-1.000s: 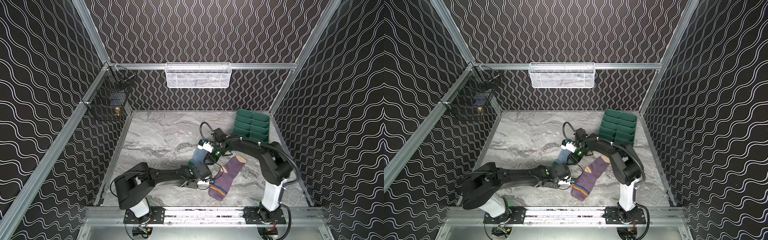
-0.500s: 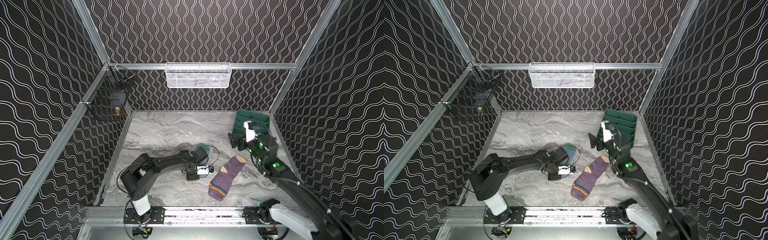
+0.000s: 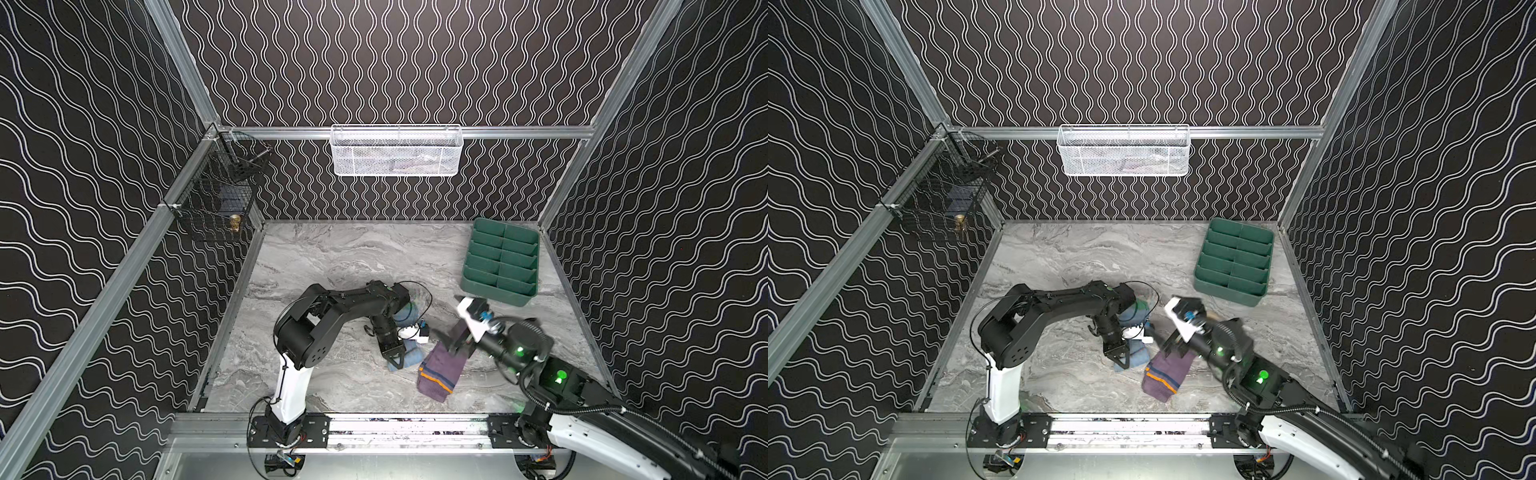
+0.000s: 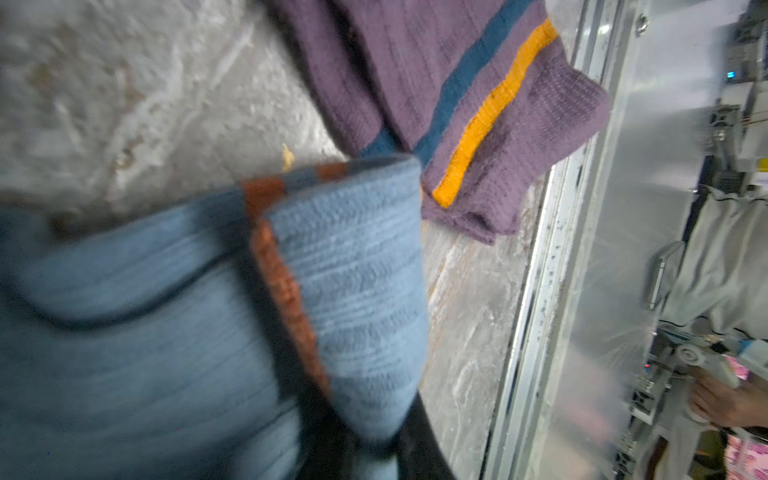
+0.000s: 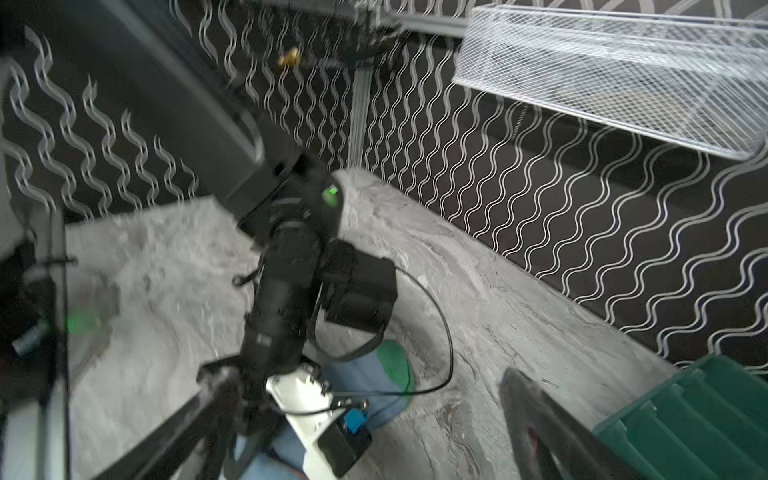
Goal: Roll the socks
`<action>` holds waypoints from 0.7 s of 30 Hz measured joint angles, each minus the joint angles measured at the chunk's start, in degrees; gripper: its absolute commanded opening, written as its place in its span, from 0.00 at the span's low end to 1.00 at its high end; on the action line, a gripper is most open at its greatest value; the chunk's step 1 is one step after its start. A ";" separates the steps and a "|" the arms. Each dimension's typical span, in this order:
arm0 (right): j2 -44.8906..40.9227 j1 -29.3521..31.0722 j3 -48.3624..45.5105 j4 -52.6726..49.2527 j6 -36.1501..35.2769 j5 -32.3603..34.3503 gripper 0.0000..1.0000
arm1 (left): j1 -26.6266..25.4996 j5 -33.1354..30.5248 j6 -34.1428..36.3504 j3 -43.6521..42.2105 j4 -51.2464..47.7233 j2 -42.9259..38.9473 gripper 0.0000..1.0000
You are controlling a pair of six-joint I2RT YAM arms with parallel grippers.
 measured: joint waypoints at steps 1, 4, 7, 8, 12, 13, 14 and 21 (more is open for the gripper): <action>1.92 3.34 -0.39 -1.16 -3.67 3.67 0.99 | 0.11 0.81 -0.04 -0.04 -0.44 0.33 0.00; 9.92 12.28 -0.26 -5.07 -12.15 13.38 0.97 | 0.35 2.32 -0.15 -0.42 -1.01 0.81 0.00; 19.39 18.97 0.87 -8.98 -15.98 19.63 0.95 | 0.48 2.67 -0.15 -0.46 -1.07 0.98 0.00; 21.55 19.89 0.90 -9.53 -16.70 20.48 0.94 | 0.55 2.82 -0.17 -0.44 -1.11 1.01 0.00; 28.92 20.92 0.13 -9.03 -18.45 22.51 0.93 | 0.70 3.15 -0.17 -0.35 -1.27 1.22 0.00; 30.18 20.96 -0.02 -8.46 -18.67 22.62 0.92 | 0.72 3.23 -0.17 -0.35 -1.27 1.29 0.00; 31.67 20.96 -0.04 -7.74 -18.95 22.58 0.92 | 0.76 3.30 -0.17 -0.35 -1.29 1.31 0.00; 41.40 18.69 0.15 2.84 -20.48 22.16 0.86 | 0.92 3.74 -0.17 -0.35 -1.36 1.57 0.00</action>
